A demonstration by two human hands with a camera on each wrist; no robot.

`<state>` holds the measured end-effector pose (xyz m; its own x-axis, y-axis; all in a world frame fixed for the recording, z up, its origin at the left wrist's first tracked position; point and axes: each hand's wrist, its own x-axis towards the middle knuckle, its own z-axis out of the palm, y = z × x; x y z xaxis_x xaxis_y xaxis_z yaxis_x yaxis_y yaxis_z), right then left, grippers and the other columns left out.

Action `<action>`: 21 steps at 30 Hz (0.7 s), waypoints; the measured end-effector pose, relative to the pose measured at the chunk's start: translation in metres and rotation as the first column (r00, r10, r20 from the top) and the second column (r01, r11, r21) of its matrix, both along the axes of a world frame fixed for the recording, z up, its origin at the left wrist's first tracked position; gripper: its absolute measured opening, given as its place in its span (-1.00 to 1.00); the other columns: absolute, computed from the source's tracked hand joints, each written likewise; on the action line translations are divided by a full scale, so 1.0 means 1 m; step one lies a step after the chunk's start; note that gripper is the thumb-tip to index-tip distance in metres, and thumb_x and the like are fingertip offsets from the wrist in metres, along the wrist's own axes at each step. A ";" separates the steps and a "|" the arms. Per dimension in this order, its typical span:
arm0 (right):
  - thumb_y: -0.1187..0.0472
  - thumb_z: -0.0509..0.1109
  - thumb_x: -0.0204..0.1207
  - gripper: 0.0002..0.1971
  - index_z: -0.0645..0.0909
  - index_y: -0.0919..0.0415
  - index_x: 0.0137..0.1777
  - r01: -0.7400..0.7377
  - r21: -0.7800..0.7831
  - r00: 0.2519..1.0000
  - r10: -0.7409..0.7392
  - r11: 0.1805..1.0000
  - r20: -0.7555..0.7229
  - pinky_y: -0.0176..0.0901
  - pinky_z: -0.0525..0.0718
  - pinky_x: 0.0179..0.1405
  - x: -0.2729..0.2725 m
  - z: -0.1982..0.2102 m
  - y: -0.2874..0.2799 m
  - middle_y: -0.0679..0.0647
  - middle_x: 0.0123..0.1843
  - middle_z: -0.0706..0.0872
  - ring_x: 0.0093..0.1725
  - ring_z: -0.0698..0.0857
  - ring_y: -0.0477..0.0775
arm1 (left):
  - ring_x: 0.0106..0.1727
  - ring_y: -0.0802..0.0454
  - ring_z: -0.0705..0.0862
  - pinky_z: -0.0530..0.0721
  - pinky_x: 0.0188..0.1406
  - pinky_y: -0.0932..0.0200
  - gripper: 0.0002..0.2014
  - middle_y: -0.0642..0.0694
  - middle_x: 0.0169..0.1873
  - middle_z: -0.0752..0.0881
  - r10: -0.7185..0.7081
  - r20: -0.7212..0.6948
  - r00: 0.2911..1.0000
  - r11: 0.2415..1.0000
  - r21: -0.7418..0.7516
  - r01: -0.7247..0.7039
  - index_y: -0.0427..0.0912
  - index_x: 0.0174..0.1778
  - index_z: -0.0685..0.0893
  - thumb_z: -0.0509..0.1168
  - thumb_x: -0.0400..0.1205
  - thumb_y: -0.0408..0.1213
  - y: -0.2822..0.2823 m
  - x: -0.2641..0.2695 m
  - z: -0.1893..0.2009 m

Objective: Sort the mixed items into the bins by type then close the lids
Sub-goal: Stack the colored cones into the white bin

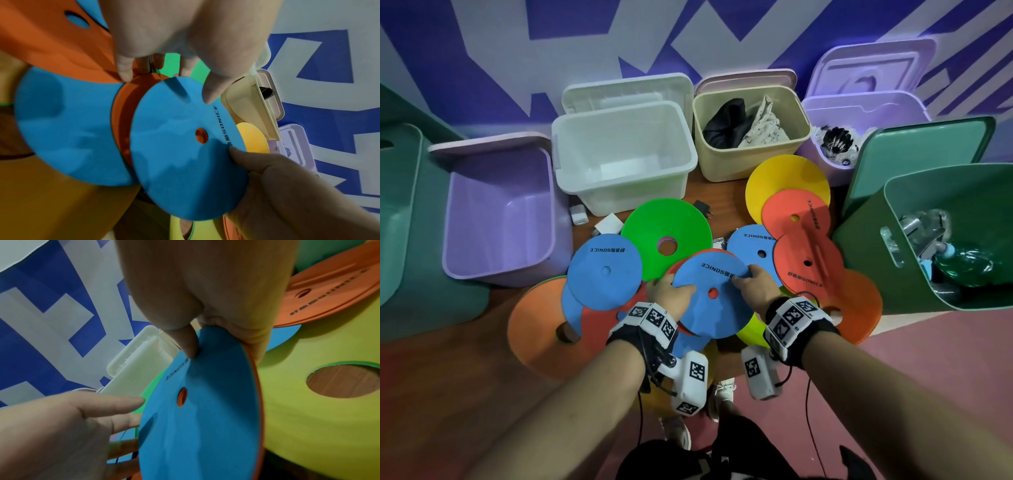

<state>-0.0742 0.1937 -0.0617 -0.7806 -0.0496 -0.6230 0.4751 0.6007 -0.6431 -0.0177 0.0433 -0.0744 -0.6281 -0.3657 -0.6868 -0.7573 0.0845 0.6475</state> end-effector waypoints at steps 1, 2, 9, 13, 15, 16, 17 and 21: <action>0.27 0.28 0.61 -0.73 0.53 0.39 0.25 -0.025 0.033 1.000 0.024 0.999 0.014 0.02 0.55 0.21 0.001 0.000 -0.001 0.30 0.24 0.66 0.23 0.62 0.31 | 0.02 -0.20 0.72 0.68 -0.02 0.07 -0.76 -0.27 0.16 0.66 -0.010 0.003 1.000 1.000 0.011 0.010 -0.14 -0.12 0.74 0.40 0.40 -0.10 -0.001 0.001 0.000; 0.27 0.26 0.62 -0.72 0.51 0.41 0.26 -0.046 0.070 0.999 0.045 0.996 0.023 -0.02 0.52 0.15 0.001 0.000 -0.003 0.31 0.25 0.65 0.25 0.61 0.31 | 0.02 -0.20 0.72 0.66 -0.07 0.09 -0.83 -0.27 0.15 0.67 -0.021 -0.006 1.000 1.000 0.012 0.021 -0.16 -0.12 0.74 0.41 0.46 -0.16 -0.002 0.002 0.002; 0.28 0.24 0.61 -0.74 0.49 0.39 0.23 -0.055 0.098 0.998 0.055 0.994 -0.001 -0.07 0.47 0.03 0.007 -0.001 -0.011 0.32 0.22 0.65 0.21 0.61 0.32 | 0.06 -0.16 0.76 0.72 0.13 -0.04 -0.85 -0.18 0.01 0.81 -0.020 -0.090 0.996 0.999 0.042 0.024 -0.24 0.01 0.77 0.37 0.57 -0.32 -0.017 0.005 -0.004; 0.25 0.28 0.60 -0.76 0.49 0.33 0.21 -0.003 0.045 0.998 0.006 0.999 -0.069 0.07 0.57 0.15 0.009 0.004 -0.011 0.26 0.16 0.66 0.18 0.63 0.31 | 0.17 -0.14 0.70 0.64 0.21 0.03 -0.78 -0.15 0.10 0.73 0.015 -0.114 0.993 0.997 0.080 -0.006 -0.26 0.16 0.69 0.36 0.59 -0.39 -0.023 0.003 -0.002; 0.23 0.32 0.59 -0.81 0.49 0.29 0.14 0.027 0.005 0.994 -0.026 1.000 -0.108 0.14 0.61 0.17 0.007 0.011 -0.009 0.22 0.09 0.66 0.14 0.65 0.31 | 0.20 -0.06 0.60 0.53 0.19 0.17 -0.55 -0.15 0.14 0.59 0.100 -0.138 0.985 0.992 0.096 -0.087 -0.31 0.42 0.50 0.37 0.60 -0.40 -0.025 0.002 0.005; 0.23 0.34 0.59 -0.82 0.48 0.27 0.11 0.047 -0.032 0.991 -0.051 0.998 -0.125 0.17 0.62 0.16 0.005 0.015 -0.009 0.22 0.08 0.67 0.12 0.66 0.31 | 0.24 -0.06 0.57 0.47 0.18 0.19 -0.48 -0.17 0.16 0.55 0.136 -0.152 0.979 0.986 0.113 -0.119 -0.31 0.49 0.42 0.37 0.61 -0.40 -0.026 0.000 0.010; 0.24 0.35 0.59 -0.82 0.47 0.25 0.11 0.072 -0.078 0.987 -0.082 0.994 -0.135 0.17 0.64 0.12 0.001 0.019 -0.008 0.23 0.09 0.67 0.09 0.67 0.30 | 0.31 -0.09 0.56 0.46 0.21 0.17 -0.45 -0.20 0.20 0.54 0.168 -0.157 0.973 0.979 0.141 -0.147 -0.32 0.52 0.38 0.36 0.62 -0.40 -0.028 -0.003 0.014; 0.37 0.33 0.60 -0.60 0.40 0.17 0.41 0.157 -0.340 0.975 -0.200 0.927 -0.097 -0.11 0.62 -0.12 -0.013 0.045 -0.009 0.16 0.10 0.63 -0.03 0.65 0.14 | 0.17 -0.19 0.70 0.66 0.13 -0.03 -0.84 -0.26 0.14 0.73 0.244 -0.168 0.955 0.924 0.339 -0.176 -0.21 0.11 0.68 0.28 0.66 -0.43 -0.033 -0.014 0.035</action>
<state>-0.0868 0.1846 -0.0167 -0.8675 -0.0865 -0.4899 0.4554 0.2583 -0.8520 -0.0314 0.0102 -0.0392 -0.6991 -0.2889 -0.6541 -0.5840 -0.2971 0.7554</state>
